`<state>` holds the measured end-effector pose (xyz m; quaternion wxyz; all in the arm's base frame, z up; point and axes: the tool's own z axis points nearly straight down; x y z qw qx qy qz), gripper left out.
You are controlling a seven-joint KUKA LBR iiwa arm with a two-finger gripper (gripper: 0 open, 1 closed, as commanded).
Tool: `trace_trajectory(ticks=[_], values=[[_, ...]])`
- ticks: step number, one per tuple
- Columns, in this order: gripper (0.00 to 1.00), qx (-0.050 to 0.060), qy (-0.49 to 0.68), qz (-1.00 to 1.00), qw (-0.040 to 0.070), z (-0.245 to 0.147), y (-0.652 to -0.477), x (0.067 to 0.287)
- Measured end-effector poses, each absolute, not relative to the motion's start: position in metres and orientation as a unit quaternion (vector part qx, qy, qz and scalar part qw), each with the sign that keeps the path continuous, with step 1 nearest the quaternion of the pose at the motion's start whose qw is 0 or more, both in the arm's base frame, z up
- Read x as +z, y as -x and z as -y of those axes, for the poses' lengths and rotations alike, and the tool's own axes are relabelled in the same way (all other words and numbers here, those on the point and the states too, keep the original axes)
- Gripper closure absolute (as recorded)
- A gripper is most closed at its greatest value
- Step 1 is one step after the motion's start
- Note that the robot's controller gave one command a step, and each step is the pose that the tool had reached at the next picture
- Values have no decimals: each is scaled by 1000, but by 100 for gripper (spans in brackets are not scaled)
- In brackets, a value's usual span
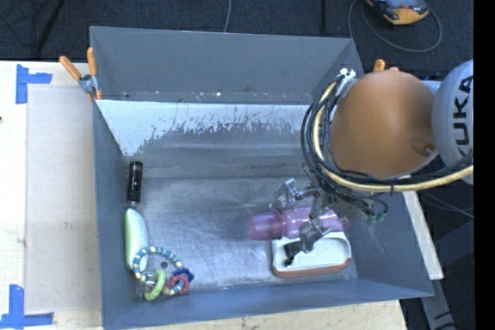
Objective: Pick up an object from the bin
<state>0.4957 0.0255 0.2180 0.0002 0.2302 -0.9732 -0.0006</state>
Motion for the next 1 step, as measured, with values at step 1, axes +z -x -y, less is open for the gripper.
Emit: trace_trajectory(ticks=[1], values=[[100,0,-230,973,0,-26,-496,218]])
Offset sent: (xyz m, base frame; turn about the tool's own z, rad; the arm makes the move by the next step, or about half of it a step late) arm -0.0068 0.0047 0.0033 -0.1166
